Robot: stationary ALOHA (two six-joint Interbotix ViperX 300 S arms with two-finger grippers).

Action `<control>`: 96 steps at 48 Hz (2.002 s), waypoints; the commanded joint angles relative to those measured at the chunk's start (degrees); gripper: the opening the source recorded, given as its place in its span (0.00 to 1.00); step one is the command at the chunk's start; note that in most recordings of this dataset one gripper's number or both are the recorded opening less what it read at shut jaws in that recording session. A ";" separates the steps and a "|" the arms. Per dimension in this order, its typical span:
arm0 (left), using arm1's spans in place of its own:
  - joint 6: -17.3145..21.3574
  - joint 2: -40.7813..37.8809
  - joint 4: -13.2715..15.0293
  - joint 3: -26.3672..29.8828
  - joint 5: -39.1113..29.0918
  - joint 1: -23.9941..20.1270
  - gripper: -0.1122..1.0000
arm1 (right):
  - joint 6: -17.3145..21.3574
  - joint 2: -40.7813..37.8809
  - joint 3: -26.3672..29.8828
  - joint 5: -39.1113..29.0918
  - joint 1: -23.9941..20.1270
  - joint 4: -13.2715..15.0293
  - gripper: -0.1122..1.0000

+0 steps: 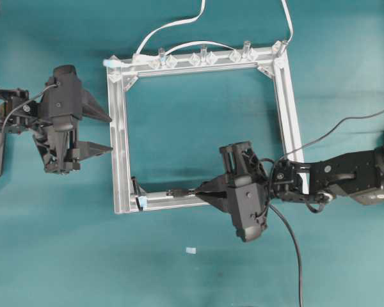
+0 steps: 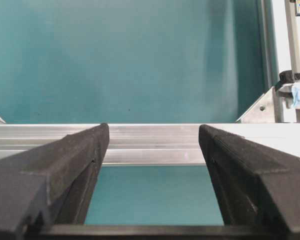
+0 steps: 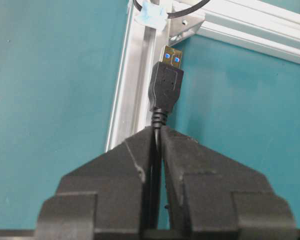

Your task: Insert the wire through the string loop located on the left side.

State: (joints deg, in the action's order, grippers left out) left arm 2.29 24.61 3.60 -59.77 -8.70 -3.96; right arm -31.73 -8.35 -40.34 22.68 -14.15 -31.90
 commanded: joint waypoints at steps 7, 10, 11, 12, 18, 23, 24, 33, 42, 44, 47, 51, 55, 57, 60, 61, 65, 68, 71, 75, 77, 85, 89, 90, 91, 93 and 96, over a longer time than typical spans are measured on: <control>0.18 0.18 -0.18 0.53 0.26 0.18 0.79 | -0.09 2.11 0.70 0.18 0.09 0.18 0.16; 0.18 0.18 -0.18 0.53 0.26 0.18 0.79 | -0.09 2.02 0.70 0.18 0.09 0.18 0.16; 0.18 0.18 -0.18 0.53 0.26 0.26 0.79 | -0.09 2.02 0.70 0.18 0.18 0.18 0.16; 0.18 0.18 -0.18 0.53 0.26 0.26 0.79 | -0.09 2.11 0.79 0.18 0.09 0.09 0.16; 0.18 0.18 -0.18 0.53 0.26 0.26 0.79 | -0.09 2.11 0.79 0.18 0.18 0.18 0.16; 0.18 0.18 -0.18 0.53 0.26 0.26 0.79 | -0.09 2.02 0.97 0.18 0.09 0.09 0.16; 0.18 0.18 -0.18 0.53 0.26 0.26 0.79 | -0.09 2.02 0.97 0.18 0.18 0.18 0.16; 0.18 0.18 -0.18 0.53 0.26 0.26 0.79 | -0.09 1.76 1.41 0.18 0.09 0.09 0.16; 0.18 0.18 -0.18 0.53 0.26 0.44 0.79 | -0.09 0.79 2.64 0.18 0.18 0.09 0.16; 0.18 0.18 -0.18 0.53 0.26 0.44 0.79 | -0.09 0.44 3.16 0.18 0.18 0.09 0.16; 0.18 0.18 -0.18 0.53 0.26 0.53 0.79 | -0.09 -0.35 3.87 0.18 0.18 0.09 0.16; 0.18 0.18 -0.18 0.62 0.26 0.62 0.79 | -0.09 -1.14 4.66 0.18 0.18 0.09 0.16; 0.18 0.18 -0.18 0.53 0.26 0.79 0.79 | -0.09 -1.76 5.27 0.18 0.18 0.18 0.16; 0.18 0.18 -0.18 0.53 0.26 0.79 0.79 | -0.09 -2.02 5.54 0.18 0.26 0.09 0.16; 0.18 0.18 -0.18 0.53 0.26 0.88 0.79 | -0.18 -2.46 6.06 0.18 0.35 0.18 0.16; 0.18 0.18 -0.09 0.53 0.26 0.97 0.79 | -0.09 -2.46 6.06 0.18 0.44 0.18 0.16; 0.18 0.18 -0.18 0.53 0.26 1.05 0.79 | -0.09 -2.90 6.68 0.18 0.70 0.09 0.16; 0.26 0.18 -0.18 0.53 0.26 1.14 0.79 | -0.09 -3.25 7.12 0.18 0.97 0.18 0.16; 0.26 0.18 -0.18 0.53 0.26 1.14 0.79 | -0.09 -3.60 7.65 0.18 1.23 0.18 0.16; 0.26 0.26 -0.18 0.53 0.26 1.23 0.79 | -0.09 -4.13 8.35 0.09 1.58 0.09 0.16; 0.26 0.26 -0.18 0.53 0.26 1.23 0.79 | -0.18 -4.39 8.61 0.18 1.76 0.18 0.16; 0.18 0.35 -0.18 0.44 0.26 1.49 0.79 | -0.18 -5.63 10.55 0.09 2.11 0.79 0.16; 0.18 0.53 -0.18 0.44 0.26 1.49 0.79 | -0.18 -6.50 11.51 -1.05 2.20 1.76 0.16; 0.18 0.53 -0.18 0.44 0.26 1.58 0.79 | -0.18 -6.68 11.78 -1.32 2.29 1.93 0.16; 0.18 0.53 -0.18 0.35 0.26 1.58 0.79 | -0.09 -6.86 11.95 -1.67 2.37 2.20 0.16; 0.18 0.53 -0.18 0.35 0.26 1.58 0.79 | -0.09 -7.29 12.48 -2.20 2.37 2.81 0.16; 0.18 0.53 -0.18 0.26 0.26 1.67 0.79 | 0.00 -7.73 13.27 -2.72 2.37 3.60 0.16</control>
State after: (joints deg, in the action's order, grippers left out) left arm 2.29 24.70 3.60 -59.94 -8.61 -2.64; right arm -31.82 -16.79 -29.09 20.30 -11.95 -29.27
